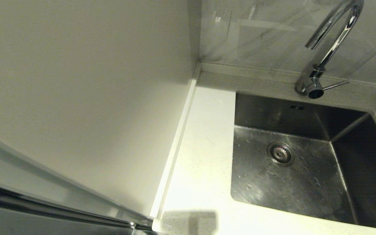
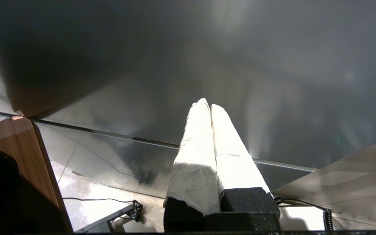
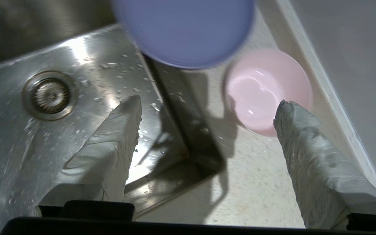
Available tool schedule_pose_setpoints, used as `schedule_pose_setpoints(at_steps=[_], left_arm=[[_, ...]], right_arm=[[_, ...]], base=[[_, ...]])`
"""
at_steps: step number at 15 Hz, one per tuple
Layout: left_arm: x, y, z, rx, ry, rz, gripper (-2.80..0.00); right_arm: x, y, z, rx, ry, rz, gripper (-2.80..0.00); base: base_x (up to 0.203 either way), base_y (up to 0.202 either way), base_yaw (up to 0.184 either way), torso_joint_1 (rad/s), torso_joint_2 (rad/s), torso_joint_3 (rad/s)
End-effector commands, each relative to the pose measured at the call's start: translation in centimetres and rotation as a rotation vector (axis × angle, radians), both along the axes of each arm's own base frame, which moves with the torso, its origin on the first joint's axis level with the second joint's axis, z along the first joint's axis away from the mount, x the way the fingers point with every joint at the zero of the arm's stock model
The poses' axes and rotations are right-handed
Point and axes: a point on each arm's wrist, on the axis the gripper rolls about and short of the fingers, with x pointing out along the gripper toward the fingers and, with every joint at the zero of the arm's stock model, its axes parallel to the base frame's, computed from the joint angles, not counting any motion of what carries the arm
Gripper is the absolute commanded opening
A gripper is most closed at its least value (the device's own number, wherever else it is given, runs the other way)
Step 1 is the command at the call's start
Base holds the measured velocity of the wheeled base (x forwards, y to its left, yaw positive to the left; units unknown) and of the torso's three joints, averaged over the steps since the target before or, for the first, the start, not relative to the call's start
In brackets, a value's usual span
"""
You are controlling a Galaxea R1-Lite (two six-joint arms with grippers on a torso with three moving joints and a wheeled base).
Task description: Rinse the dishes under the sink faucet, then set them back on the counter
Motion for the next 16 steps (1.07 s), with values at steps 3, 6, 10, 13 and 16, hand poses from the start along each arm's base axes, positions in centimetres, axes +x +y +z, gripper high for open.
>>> schedule_pose_setpoints(at_steps=[3,6,10,13,16], left_arm=[[0.0,0.0,-0.1,-0.001,0.002,0.001,-2.8],[0.0,0.0,-0.1,-0.001,0.002,-0.001,-2.8],[0.0,0.0,-0.1,-0.001,0.003,0.0,-2.8],[0.0,0.0,-0.1,-0.001,0.003,0.0,-2.8],[0.0,0.0,-0.1,-0.001,0.003,0.0,-2.8]], right_arm=[[-0.3,5.3,0.6,-0.151,-0.015,0.098,0.0],[-2.3,8.2,-0.5,-0.217,-0.033,0.193,0.0],[-4.9,8.7,-1.8,-0.241,-0.017,0.171,0.0],[-5.8,8.9,-2.3,-0.239,0.005,0.19,-2.8],[-6.8,9.0,-2.5,-0.261,-0.016,0.21,-2.8]], base=[[0.0,0.0,0.0,0.0,0.0,0.0],[0.0,0.0,0.0,0.0,0.0,0.0],[0.0,0.0,0.0,0.0,0.0,0.0],[0.0,0.0,0.0,0.0,0.0,0.0],[0.0,0.0,0.0,0.0,0.0,0.0]])
